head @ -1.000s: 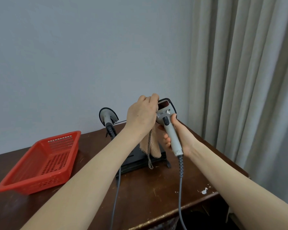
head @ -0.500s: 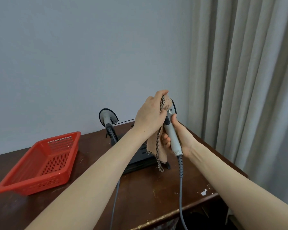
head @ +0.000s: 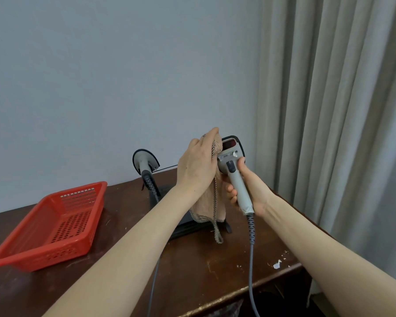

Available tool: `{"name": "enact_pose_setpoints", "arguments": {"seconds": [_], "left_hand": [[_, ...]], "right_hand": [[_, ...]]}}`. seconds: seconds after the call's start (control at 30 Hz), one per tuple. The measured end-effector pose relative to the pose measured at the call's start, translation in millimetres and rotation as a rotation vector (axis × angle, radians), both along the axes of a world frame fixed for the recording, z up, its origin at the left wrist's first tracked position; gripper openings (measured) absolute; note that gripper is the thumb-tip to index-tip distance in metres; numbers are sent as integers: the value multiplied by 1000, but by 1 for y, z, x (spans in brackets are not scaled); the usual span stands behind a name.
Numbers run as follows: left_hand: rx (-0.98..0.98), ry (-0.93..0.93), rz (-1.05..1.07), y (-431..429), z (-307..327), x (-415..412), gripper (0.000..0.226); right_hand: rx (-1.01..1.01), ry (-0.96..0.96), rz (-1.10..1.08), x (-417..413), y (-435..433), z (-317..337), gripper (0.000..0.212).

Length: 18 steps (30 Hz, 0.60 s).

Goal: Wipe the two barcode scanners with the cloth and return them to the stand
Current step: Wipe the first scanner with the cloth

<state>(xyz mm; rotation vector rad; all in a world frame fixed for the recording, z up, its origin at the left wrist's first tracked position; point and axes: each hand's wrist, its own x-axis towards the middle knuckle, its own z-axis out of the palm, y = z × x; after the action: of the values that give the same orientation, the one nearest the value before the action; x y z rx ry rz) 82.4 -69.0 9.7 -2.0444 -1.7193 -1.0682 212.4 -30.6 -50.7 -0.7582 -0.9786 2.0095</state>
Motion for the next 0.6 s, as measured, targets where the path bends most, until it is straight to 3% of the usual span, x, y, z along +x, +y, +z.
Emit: {"name": "enact_pose_setpoints", "arguments": {"seconds": [0.2,0.43,0.6], "left_hand": [[-29,-39,-118,4,5,16,63],[39,247,-3,8,4,14,59],[-6,301,90,14,1,8,49]], "right_hand": [[-36,-1,20,-1,0,-1,61],[-52,19,0,1,7,-3,62],[-37,33,-45,6,12,-8,61]]}}
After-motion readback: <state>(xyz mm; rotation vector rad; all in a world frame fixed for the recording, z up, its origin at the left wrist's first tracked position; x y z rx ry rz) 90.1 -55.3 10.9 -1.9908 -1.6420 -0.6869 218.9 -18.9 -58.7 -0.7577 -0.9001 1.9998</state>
